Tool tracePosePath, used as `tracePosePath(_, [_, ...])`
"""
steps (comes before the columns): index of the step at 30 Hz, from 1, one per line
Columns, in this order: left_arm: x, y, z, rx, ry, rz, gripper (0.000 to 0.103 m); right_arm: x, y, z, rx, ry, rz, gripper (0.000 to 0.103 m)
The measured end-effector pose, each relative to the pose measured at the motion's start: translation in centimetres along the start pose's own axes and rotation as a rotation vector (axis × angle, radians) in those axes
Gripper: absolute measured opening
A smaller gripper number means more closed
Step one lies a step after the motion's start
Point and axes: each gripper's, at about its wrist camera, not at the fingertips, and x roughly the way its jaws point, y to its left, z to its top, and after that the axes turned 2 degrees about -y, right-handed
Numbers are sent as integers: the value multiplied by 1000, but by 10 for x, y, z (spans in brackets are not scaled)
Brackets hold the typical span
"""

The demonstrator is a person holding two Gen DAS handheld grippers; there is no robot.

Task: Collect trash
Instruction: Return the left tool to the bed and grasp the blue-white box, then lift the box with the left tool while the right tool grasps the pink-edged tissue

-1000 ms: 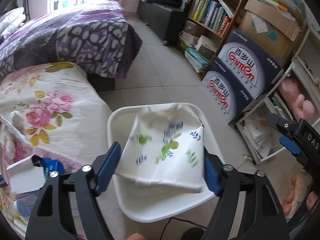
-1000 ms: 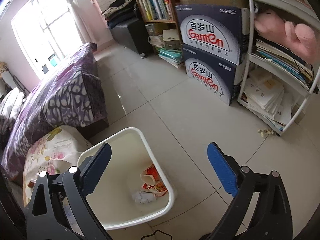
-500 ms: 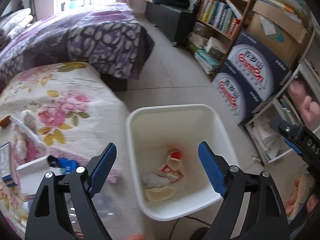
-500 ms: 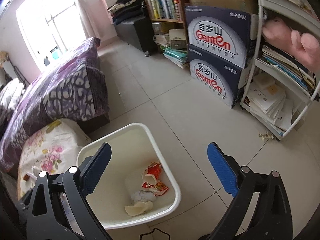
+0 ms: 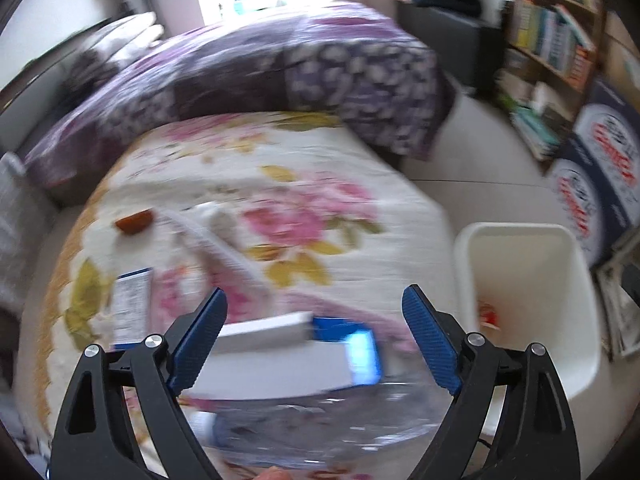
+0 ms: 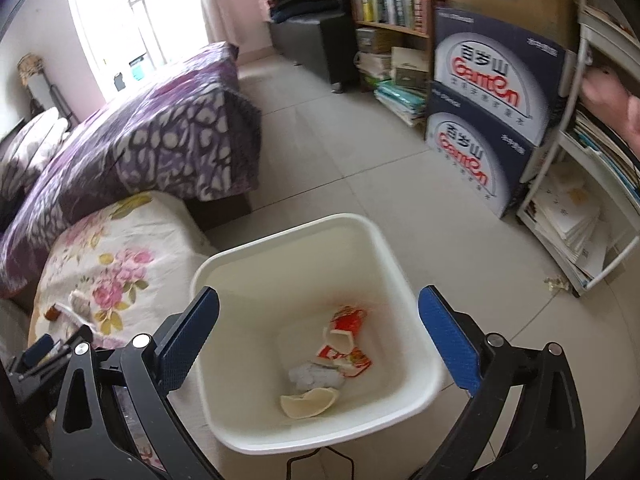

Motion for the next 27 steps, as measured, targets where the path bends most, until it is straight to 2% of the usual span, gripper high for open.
tracePosePath(10, [19,94,4,-151,94,128,86,16,58,-12,-72,36,60,96])
tracePosePath(17, [56,159,-11,-244,252,194,86,26,94,-22,-132,59,120,96])
tracePosePath(21, [77,183,-26,-276,337,196,86,30,116,-26,-190,62,157,96])
tracePosePath(27, [96,201,-39,-304,397,116,85,42,147,-35,-271,100,219,96])
